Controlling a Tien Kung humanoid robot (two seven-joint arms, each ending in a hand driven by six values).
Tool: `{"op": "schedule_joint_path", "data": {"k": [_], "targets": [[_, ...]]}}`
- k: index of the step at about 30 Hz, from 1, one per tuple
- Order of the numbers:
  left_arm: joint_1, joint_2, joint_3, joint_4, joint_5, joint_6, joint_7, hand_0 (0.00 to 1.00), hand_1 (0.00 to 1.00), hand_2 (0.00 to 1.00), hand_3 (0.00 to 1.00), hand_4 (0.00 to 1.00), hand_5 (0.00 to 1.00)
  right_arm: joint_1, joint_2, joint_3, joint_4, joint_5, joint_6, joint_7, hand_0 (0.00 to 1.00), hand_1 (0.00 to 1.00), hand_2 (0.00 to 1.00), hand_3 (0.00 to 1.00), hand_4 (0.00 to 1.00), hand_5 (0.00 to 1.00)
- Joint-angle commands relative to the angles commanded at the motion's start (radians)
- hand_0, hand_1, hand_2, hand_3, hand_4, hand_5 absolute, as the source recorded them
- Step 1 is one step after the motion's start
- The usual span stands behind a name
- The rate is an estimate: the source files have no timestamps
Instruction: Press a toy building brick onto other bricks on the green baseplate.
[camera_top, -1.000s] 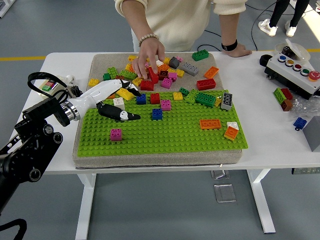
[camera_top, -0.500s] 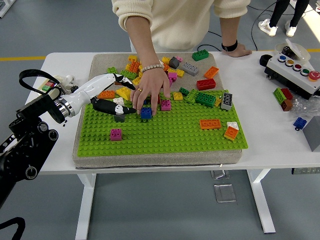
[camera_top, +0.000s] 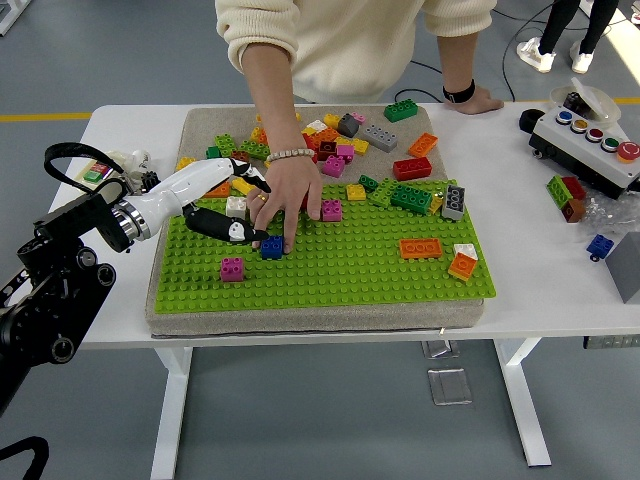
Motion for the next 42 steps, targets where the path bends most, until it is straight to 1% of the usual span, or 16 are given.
{"op": "schedule_joint_path", "data": {"k": [2, 3, 8, 9, 14, 15, 17, 24, 31, 35, 42], "targets": [[-0.001, 0.0, 0.005, 0.004, 0.008, 0.002, -0.004, 0.91, 0.747, 0.727, 0.681, 0.998, 0.292, 0.0, 0.0, -0.002, 0.0, 0.0, 0.0, 0.0, 0.725, 0.659, 0.706, 0.586, 0.908, 0.493], [-0.002, -0.001, 0.008, 0.008, 0.014, 0.005, -0.006, 0.909, 0.747, 0.726, 0.678, 0.998, 0.26, 0.0, 0.0, -0.003, 0.0, 0.0, 0.001, 0.0, 0.726, 0.659, 0.704, 0.586, 0.908, 0.492], [-0.009, -0.004, 0.013, 0.025, 0.04, 0.016, -0.016, 0.909, 0.747, 0.726, 0.678, 0.998, 0.26, 0.0, 0.0, -0.005, 0.0, 0.002, 0.001, 0.001, 0.726, 0.659, 0.704, 0.586, 0.908, 0.492], [-0.01, -0.004, 0.014, 0.028, 0.046, 0.018, -0.018, 0.91, 0.747, 0.724, 0.72, 0.998, 0.233, 0.0, -0.001, -0.005, 0.0, 0.003, 0.001, 0.001, 0.725, 0.659, 0.704, 0.586, 0.908, 0.493], [-0.021, -0.009, 0.022, 0.051, 0.084, 0.019, -0.027, 0.91, 0.747, 0.724, 0.72, 0.998, 0.233, 0.001, 0.0, -0.001, 0.0, 0.005, -0.001, 0.005, 0.725, 0.659, 0.704, 0.586, 0.908, 0.493], [-0.023, -0.009, 0.025, 0.054, 0.091, 0.018, -0.029, 0.914, 0.755, 0.73, 0.763, 0.998, 0.232, 0.001, 0.0, -0.001, 0.0, 0.006, -0.001, 0.006, 0.725, 0.659, 0.705, 0.586, 0.908, 0.492], [-0.026, -0.01, 0.033, 0.065, 0.104, 0.016, -0.031, 0.914, 0.755, 0.73, 0.763, 0.998, 0.232, 0.001, 0.0, 0.001, 0.0, 0.007, -0.002, 0.008, 0.725, 0.659, 0.705, 0.586, 0.908, 0.492], [-0.043, -0.026, 0.057, 0.102, 0.106, 0.019, -0.031, 0.919, 0.762, 0.733, 0.762, 0.998, 0.237, 0.001, -0.002, 0.002, 0.0, 0.007, 0.001, 0.009, 0.725, 0.659, 0.705, 0.586, 0.908, 0.492], [-0.073, -0.043, 0.077, 0.16, 0.106, 0.044, -0.037, 0.92, 0.759, 0.73, 0.748, 0.998, 0.239, 0.004, -0.002, 0.001, 0.0, 0.01, 0.001, 0.01, 0.726, 0.659, 0.705, 0.586, 0.908, 0.491], [-0.088, -0.048, 0.089, 0.184, 0.106, 0.052, -0.04, 0.918, 0.755, 0.73, 0.746, 0.998, 0.24, 0.004, -0.003, 0.0, 0.0, 0.01, 0.0, 0.009, 0.725, 0.659, 0.705, 0.585, 0.908, 0.492], [-0.121, -0.061, 0.129, 0.248, 0.106, 0.09, -0.049, 0.919, 0.755, 0.728, 0.748, 0.998, 0.249, 0.006, -0.003, -0.004, 0.0, 0.012, -0.002, 0.01, 0.725, 0.658, 0.705, 0.585, 0.909, 0.492]]}}
